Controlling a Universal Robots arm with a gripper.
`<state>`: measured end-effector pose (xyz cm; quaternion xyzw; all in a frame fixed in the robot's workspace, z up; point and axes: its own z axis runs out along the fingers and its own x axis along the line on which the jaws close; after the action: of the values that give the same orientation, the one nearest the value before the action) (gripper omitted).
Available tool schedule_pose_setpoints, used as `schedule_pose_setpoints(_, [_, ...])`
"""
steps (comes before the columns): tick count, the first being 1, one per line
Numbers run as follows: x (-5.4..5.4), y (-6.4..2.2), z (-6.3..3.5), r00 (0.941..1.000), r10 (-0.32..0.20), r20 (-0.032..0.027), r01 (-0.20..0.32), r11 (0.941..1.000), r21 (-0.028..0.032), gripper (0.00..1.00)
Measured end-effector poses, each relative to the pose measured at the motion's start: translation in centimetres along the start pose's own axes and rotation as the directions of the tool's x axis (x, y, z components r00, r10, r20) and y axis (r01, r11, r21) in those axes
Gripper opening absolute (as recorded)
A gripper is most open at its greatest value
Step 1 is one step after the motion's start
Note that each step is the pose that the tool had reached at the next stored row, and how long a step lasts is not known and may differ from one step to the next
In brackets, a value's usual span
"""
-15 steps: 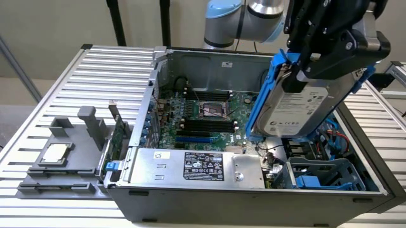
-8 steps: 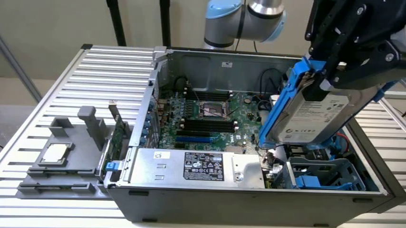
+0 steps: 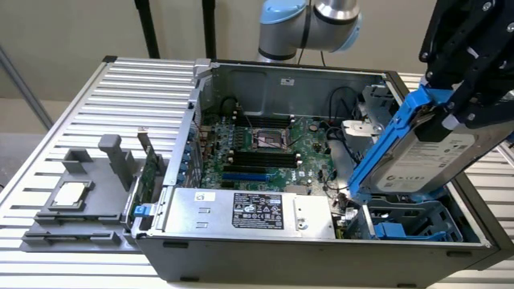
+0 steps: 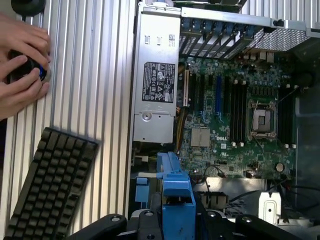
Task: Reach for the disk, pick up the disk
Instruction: 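Pick up the disk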
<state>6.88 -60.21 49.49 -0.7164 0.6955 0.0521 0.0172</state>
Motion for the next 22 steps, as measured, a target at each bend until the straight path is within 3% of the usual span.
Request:
schedule_pose_setpoints(6, [1.1, -2.34, -0.22, 1.0, 0.0, 0.0002, 0.0, 1.0, -0.0003, 0.33])
schedule_pose_setpoints(12, [1.3, -4.79, -0.24, 1.0, 0.001, 0.0004, -0.001, 1.0, -0.0002, 0.33])
schedule_pose_setpoints(18, [0.4, -4.94, 0.16, 1.0, 0.01, -0.0002, -0.01, 1.0, 0.0006, 0.33])
schedule_pose_setpoints(22, [-0.3, -4.9, 0.26, 0.9999, 0.011, -0.006, -0.011, 0.9999, 0.001, 0.33])
